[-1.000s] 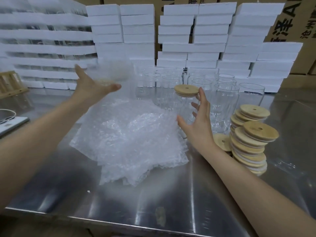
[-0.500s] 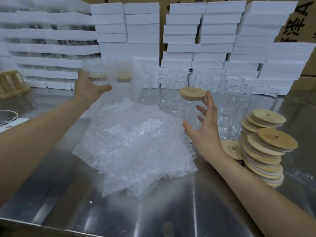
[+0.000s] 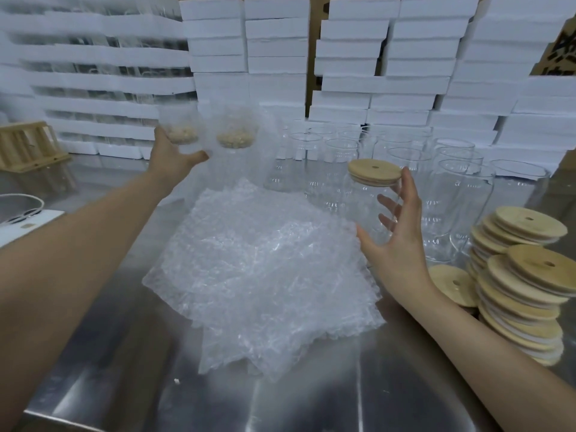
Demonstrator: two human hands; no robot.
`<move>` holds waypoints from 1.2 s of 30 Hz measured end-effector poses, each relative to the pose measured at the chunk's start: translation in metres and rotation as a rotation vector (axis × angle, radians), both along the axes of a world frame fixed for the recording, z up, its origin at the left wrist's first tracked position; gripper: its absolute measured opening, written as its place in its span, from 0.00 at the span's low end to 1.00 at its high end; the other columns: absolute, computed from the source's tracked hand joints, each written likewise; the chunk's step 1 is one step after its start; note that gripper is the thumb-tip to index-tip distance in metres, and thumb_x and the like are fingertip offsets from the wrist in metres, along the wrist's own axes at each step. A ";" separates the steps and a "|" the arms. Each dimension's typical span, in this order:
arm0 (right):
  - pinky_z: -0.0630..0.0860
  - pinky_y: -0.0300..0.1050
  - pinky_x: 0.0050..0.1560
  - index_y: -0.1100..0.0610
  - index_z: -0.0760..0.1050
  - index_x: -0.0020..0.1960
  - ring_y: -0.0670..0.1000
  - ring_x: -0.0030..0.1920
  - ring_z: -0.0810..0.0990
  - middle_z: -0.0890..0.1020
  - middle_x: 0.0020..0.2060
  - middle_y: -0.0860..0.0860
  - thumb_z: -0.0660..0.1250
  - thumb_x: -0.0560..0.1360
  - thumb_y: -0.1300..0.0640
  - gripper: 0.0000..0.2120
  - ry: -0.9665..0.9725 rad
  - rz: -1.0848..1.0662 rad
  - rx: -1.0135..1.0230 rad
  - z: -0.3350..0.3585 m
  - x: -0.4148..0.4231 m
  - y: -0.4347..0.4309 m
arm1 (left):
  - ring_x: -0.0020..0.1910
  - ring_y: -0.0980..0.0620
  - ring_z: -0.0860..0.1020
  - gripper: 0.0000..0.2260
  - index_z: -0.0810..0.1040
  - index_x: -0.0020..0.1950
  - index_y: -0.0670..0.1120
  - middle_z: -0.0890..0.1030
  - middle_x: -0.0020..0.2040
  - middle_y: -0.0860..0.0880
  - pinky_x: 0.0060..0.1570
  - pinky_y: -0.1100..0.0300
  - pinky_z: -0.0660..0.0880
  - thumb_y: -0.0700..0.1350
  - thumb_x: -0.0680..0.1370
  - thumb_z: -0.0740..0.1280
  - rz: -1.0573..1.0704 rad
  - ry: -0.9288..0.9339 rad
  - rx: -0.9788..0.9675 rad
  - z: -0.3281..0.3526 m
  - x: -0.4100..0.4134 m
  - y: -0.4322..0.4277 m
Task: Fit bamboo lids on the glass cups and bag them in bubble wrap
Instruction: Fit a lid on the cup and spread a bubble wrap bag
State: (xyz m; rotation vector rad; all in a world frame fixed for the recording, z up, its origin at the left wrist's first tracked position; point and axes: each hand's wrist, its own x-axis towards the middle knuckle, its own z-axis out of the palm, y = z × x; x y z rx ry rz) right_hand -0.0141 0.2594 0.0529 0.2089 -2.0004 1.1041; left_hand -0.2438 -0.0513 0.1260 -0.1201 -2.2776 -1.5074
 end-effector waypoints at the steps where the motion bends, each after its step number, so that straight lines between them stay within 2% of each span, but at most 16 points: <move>1: 0.68 0.45 0.70 0.30 0.43 0.71 0.42 0.68 0.68 0.58 0.71 0.44 0.75 0.72 0.59 0.48 -0.003 0.000 -0.001 0.000 0.000 0.000 | 0.71 0.44 0.65 0.44 0.56 0.75 0.44 0.65 0.73 0.46 0.64 0.52 0.67 0.53 0.68 0.78 -0.023 -0.033 -0.004 0.001 0.000 -0.001; 4: 0.67 0.47 0.70 0.32 0.43 0.71 0.43 0.68 0.67 0.58 0.71 0.44 0.74 0.72 0.58 0.47 -0.015 0.007 -0.009 0.002 0.001 -0.002 | 0.73 0.44 0.61 0.45 0.51 0.78 0.44 0.60 0.76 0.46 0.67 0.50 0.65 0.50 0.71 0.76 -0.066 -0.173 0.002 0.006 0.006 0.001; 6: 0.67 0.46 0.71 0.33 0.43 0.72 0.42 0.68 0.67 0.58 0.71 0.44 0.74 0.73 0.58 0.46 -0.024 0.017 -0.015 0.003 0.003 -0.003 | 0.76 0.42 0.55 0.45 0.42 0.79 0.42 0.48 0.79 0.45 0.72 0.46 0.60 0.52 0.75 0.70 0.060 -0.220 0.034 0.016 0.024 0.010; 8: 0.66 0.45 0.70 0.34 0.44 0.71 0.42 0.67 0.67 0.58 0.70 0.43 0.73 0.73 0.59 0.46 -0.031 0.019 -0.021 0.004 0.004 -0.003 | 0.78 0.45 0.47 0.40 0.39 0.79 0.42 0.39 0.79 0.45 0.74 0.47 0.53 0.52 0.79 0.62 0.197 -0.118 0.161 0.034 0.058 0.023; 9: 0.66 0.44 0.70 0.34 0.44 0.72 0.42 0.67 0.67 0.58 0.70 0.43 0.73 0.73 0.59 0.46 -0.036 0.018 -0.022 0.004 0.005 -0.003 | 0.78 0.46 0.45 0.38 0.40 0.79 0.42 0.38 0.79 0.45 0.75 0.49 0.50 0.51 0.79 0.60 0.202 -0.024 0.149 0.041 0.081 0.032; 10: 0.66 0.43 0.69 0.35 0.43 0.72 0.42 0.67 0.67 0.58 0.69 0.43 0.73 0.73 0.59 0.46 -0.041 0.016 -0.022 0.004 0.005 -0.003 | 0.78 0.47 0.45 0.36 0.41 0.79 0.41 0.41 0.79 0.45 0.75 0.52 0.49 0.51 0.79 0.59 0.165 0.067 0.025 0.046 0.107 0.042; 11: 0.66 0.43 0.69 0.36 0.43 0.73 0.42 0.67 0.67 0.58 0.70 0.44 0.73 0.73 0.59 0.46 -0.044 0.013 -0.024 0.005 0.005 -0.003 | 0.77 0.48 0.50 0.35 0.47 0.79 0.41 0.48 0.79 0.44 0.74 0.57 0.50 0.53 0.78 0.59 0.083 0.153 -0.141 0.049 0.133 0.053; 13: 0.66 0.42 0.68 0.38 0.43 0.74 0.42 0.66 0.67 0.58 0.70 0.45 0.73 0.73 0.59 0.46 -0.047 0.008 -0.030 0.004 0.005 -0.003 | 0.69 0.51 0.64 0.31 0.64 0.74 0.42 0.66 0.70 0.47 0.66 0.62 0.57 0.59 0.76 0.59 -0.199 0.271 -0.421 0.048 0.185 0.078; 15: 0.67 0.42 0.67 0.39 0.45 0.74 0.39 0.65 0.68 0.58 0.70 0.45 0.73 0.72 0.59 0.46 -0.039 0.005 -0.038 0.005 0.006 -0.004 | 0.68 0.51 0.69 0.33 0.73 0.68 0.48 0.73 0.68 0.50 0.66 0.60 0.60 0.70 0.73 0.57 -0.544 0.156 -0.675 0.037 0.230 0.100; 16: 0.67 0.42 0.67 0.38 0.45 0.74 0.37 0.64 0.68 0.58 0.71 0.45 0.74 0.72 0.58 0.46 -0.033 0.000 -0.040 0.005 0.007 -0.004 | 0.71 0.50 0.67 0.37 0.71 0.70 0.50 0.71 0.71 0.50 0.70 0.55 0.58 0.74 0.70 0.56 -0.661 0.050 -0.844 0.028 0.244 0.108; 18: 0.68 0.43 0.66 0.36 0.45 0.73 0.33 0.63 0.67 0.59 0.71 0.45 0.75 0.71 0.56 0.47 -0.024 -0.020 -0.043 0.005 0.009 -0.004 | 0.77 0.48 0.53 0.44 0.58 0.77 0.53 0.58 0.78 0.49 0.75 0.44 0.46 0.77 0.68 0.58 -0.679 -0.091 -1.225 0.006 0.256 0.118; 20: 0.70 0.44 0.66 0.34 0.45 0.73 0.35 0.64 0.68 0.60 0.71 0.45 0.76 0.70 0.54 0.48 -0.025 -0.037 -0.044 0.005 0.013 -0.002 | 0.77 0.44 0.50 0.44 0.54 0.77 0.51 0.56 0.77 0.47 0.74 0.39 0.43 0.72 0.69 0.62 -0.590 -0.054 -1.410 -0.012 0.255 0.122; 23: 0.70 0.45 0.65 0.36 0.45 0.74 0.41 0.66 0.70 0.61 0.72 0.46 0.76 0.70 0.53 0.48 -0.032 -0.039 -0.039 0.005 0.015 -0.001 | 0.72 0.43 0.60 0.38 0.60 0.74 0.50 0.64 0.71 0.47 0.72 0.38 0.50 0.68 0.69 0.64 -0.509 0.032 -1.390 -0.022 0.248 0.118; 27: 0.70 0.45 0.65 0.36 0.44 0.74 0.43 0.65 0.69 0.60 0.70 0.44 0.75 0.71 0.53 0.47 -0.027 -0.035 -0.030 0.004 0.016 -0.001 | 0.71 0.45 0.62 0.39 0.60 0.74 0.50 0.64 0.71 0.48 0.72 0.42 0.55 0.67 0.69 0.64 -0.467 0.020 -1.388 -0.024 0.228 0.088; 32: 0.69 0.42 0.64 0.37 0.43 0.75 0.42 0.65 0.69 0.59 0.70 0.44 0.75 0.71 0.52 0.48 -0.037 -0.029 -0.025 0.003 0.014 0.000 | 0.76 0.51 0.56 0.40 0.56 0.77 0.53 0.58 0.77 0.53 0.74 0.49 0.49 0.66 0.70 0.66 -0.440 0.009 -1.373 -0.020 0.190 0.038; 36: 0.68 0.39 0.64 0.36 0.43 0.75 0.36 0.64 0.67 0.58 0.70 0.44 0.75 0.72 0.52 0.48 -0.043 -0.027 -0.021 0.002 0.012 0.000 | 0.77 0.54 0.50 0.40 0.53 0.78 0.55 0.54 0.79 0.54 0.75 0.51 0.42 0.67 0.72 0.66 -0.479 -0.028 -1.416 -0.016 0.167 0.014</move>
